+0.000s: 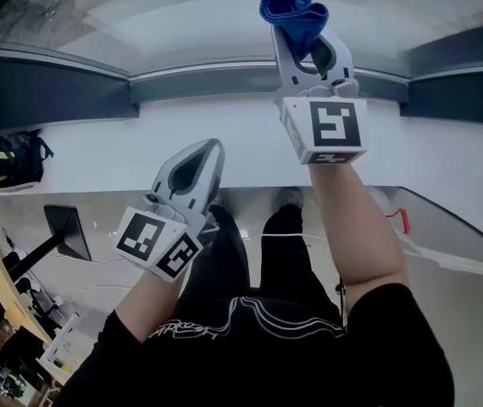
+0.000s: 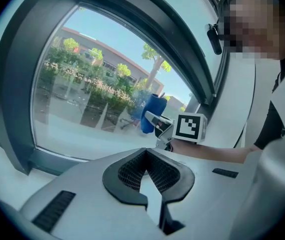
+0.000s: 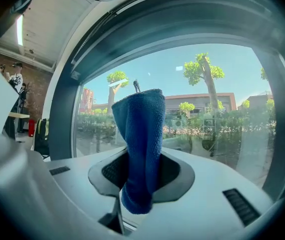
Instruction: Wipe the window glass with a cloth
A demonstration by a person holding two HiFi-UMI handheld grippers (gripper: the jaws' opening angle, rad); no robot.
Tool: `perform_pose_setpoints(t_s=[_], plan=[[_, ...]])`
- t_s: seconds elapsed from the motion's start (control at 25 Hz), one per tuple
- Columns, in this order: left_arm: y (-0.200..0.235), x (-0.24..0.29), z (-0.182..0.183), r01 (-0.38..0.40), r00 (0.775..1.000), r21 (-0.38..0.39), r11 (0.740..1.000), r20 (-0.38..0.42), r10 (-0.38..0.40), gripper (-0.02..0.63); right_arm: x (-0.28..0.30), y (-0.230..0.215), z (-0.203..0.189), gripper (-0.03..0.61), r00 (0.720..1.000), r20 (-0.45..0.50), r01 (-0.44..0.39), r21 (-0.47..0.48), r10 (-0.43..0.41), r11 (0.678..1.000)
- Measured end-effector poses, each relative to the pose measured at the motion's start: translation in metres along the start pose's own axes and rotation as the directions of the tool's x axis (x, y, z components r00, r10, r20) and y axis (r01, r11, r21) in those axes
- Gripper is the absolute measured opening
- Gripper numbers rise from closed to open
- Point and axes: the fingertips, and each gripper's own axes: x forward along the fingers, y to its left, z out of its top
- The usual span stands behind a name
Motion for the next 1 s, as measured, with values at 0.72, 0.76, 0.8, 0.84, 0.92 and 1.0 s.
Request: perform_pose_setpoints(t_s=[0.72,0.76,0.8,0.84,0.92,1.0], plan=[[-0.15,0.133,-0.034,0.143,0.987,0.091,0.985,-0.089,-0.135,0.005,-0.107,-0.24,-0.037,0.094,0.977,-0.004,0.215,0.032,-0.215,0.976],[-0.155,0.139,-0.035,0.152,0.985,0.094,0.984,-0.094,-0.143,0.005,-0.112,-0.25,-0.04,0.094,0.973,-0.006,0.23,0.037,-0.23,0.973],[-0.159,0.145,-0.036,0.159,0.984,0.096,0.983,-0.099,-0.15,0.005,-0.116,-0.26,-0.043,0.094,0.97,-0.009,0.245,0.041,-0.245,0.969],[-0.162,0.151,-0.036,0.165,0.983,0.098,0.981,-0.103,-0.155,0.005,-0.119,-0.27,-0.047,0.094,0.966,-0.013,0.259,0.045,-0.259,0.965],[-0.168,0.162,-0.038,0.175,0.98,0.102,0.979,-0.11,-0.164,0.005,-0.125,-0.289,-0.052,0.094,0.959,-0.017,0.285,0.054,-0.284,0.957],[-0.176,0.173,-0.04,0.185,0.978,0.105,0.977,-0.116,-0.173,0.005,-0.132,-0.308,-0.056,0.094,0.952,-0.018,0.307,0.073,-0.306,0.949]])
